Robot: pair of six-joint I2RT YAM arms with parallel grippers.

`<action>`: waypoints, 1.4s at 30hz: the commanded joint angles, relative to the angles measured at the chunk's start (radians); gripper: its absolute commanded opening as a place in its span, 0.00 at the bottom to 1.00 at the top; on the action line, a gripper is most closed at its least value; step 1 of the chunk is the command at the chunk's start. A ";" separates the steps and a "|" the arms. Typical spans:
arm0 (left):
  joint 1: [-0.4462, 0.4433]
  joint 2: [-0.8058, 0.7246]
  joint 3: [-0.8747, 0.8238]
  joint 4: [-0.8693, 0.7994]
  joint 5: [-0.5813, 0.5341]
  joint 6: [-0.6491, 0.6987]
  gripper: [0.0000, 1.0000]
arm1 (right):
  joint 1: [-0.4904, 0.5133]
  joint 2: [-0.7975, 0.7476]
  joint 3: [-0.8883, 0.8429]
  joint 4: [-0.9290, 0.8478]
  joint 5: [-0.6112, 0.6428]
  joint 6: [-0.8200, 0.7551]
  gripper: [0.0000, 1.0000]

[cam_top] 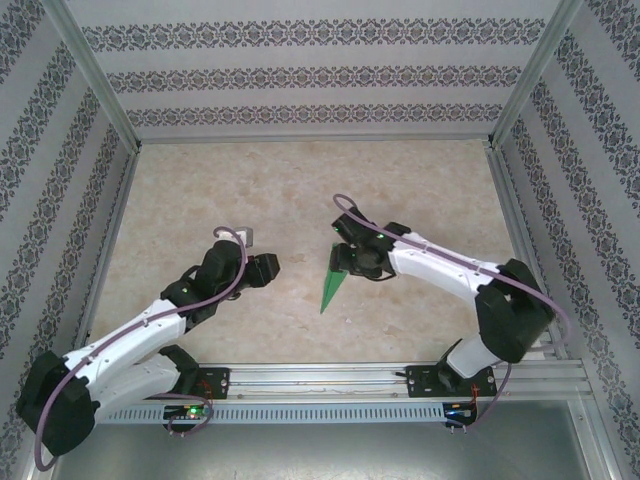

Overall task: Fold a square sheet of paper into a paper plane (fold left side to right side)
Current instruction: Fold the wing for the fifth time at the center of the table, then turn over the paper plane at the center of the table.

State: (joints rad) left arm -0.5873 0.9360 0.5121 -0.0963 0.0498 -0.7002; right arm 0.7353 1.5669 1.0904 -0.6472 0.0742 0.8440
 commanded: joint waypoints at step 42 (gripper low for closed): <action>0.066 -0.124 0.000 -0.153 -0.021 0.038 0.58 | 0.056 0.005 0.092 -0.080 0.184 0.005 0.00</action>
State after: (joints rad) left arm -0.5407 0.8371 0.4706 -0.2100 0.0254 -0.6796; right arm 0.7895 1.6436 1.2098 -0.7597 0.2260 0.9211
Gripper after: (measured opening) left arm 0.571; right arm 0.043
